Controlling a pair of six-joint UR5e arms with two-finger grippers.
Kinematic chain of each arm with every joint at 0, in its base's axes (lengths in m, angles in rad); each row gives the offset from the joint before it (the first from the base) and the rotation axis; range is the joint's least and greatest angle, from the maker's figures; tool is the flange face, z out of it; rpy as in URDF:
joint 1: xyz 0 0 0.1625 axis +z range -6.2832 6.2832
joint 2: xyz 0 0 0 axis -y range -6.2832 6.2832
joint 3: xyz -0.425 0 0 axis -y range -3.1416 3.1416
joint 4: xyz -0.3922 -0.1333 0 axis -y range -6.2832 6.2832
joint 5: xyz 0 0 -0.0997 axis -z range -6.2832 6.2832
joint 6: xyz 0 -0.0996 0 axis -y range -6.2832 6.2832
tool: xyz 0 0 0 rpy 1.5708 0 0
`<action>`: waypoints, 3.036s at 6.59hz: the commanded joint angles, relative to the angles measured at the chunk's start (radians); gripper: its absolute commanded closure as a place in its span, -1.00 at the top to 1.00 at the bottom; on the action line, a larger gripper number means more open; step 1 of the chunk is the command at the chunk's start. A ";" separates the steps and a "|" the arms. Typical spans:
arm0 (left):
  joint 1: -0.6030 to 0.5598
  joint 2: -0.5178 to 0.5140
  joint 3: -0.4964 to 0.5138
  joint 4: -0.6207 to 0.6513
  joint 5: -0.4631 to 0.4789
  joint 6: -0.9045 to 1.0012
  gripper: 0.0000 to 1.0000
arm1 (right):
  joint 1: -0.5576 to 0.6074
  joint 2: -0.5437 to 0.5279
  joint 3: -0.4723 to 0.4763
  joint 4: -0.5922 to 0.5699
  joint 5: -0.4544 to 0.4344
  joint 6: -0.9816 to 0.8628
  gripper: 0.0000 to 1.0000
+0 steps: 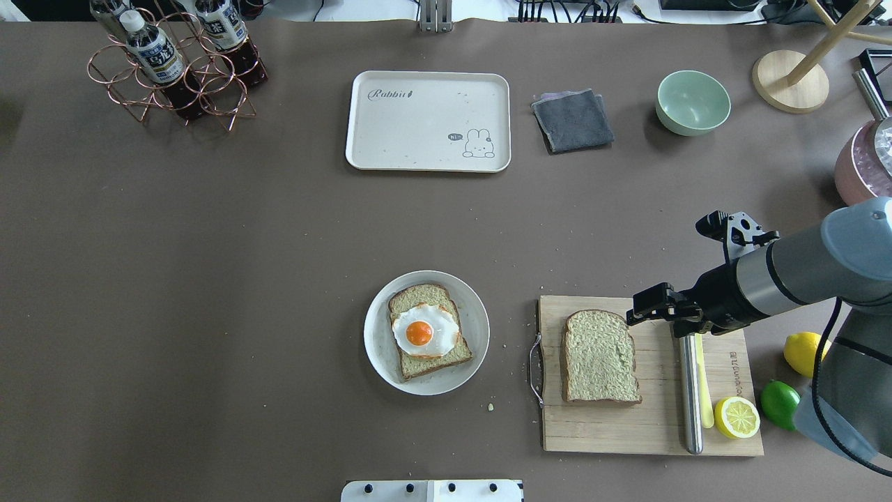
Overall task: Make sandwich and place on tray
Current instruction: 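Move the right gripper over the bread slice on the cutting board and grasp it, then lift the bread slice with the right gripper and lay it onto the egg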
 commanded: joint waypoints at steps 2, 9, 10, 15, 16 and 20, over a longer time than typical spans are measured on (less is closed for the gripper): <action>0.000 -0.001 -0.001 0.000 -0.001 0.000 0.94 | -0.099 0.002 -0.036 0.018 -0.133 0.006 0.72; 0.000 0.005 0.002 -0.012 -0.001 0.008 0.94 | -0.086 0.013 0.057 0.018 -0.106 0.028 -1.00; 0.000 0.007 0.001 -0.012 -0.001 0.008 0.94 | -0.081 0.048 0.060 0.018 -0.098 0.029 -1.00; 0.002 0.004 0.013 -0.011 -0.001 0.000 0.95 | -0.130 0.512 -0.215 0.018 -0.110 0.089 -1.00; 0.002 0.002 0.013 -0.011 -0.001 -0.002 0.95 | -0.144 0.554 -0.274 0.019 -0.104 0.083 -1.00; 0.002 0.008 0.012 -0.012 -0.001 -0.002 0.94 | -0.158 0.558 -0.312 0.019 -0.118 0.049 -0.73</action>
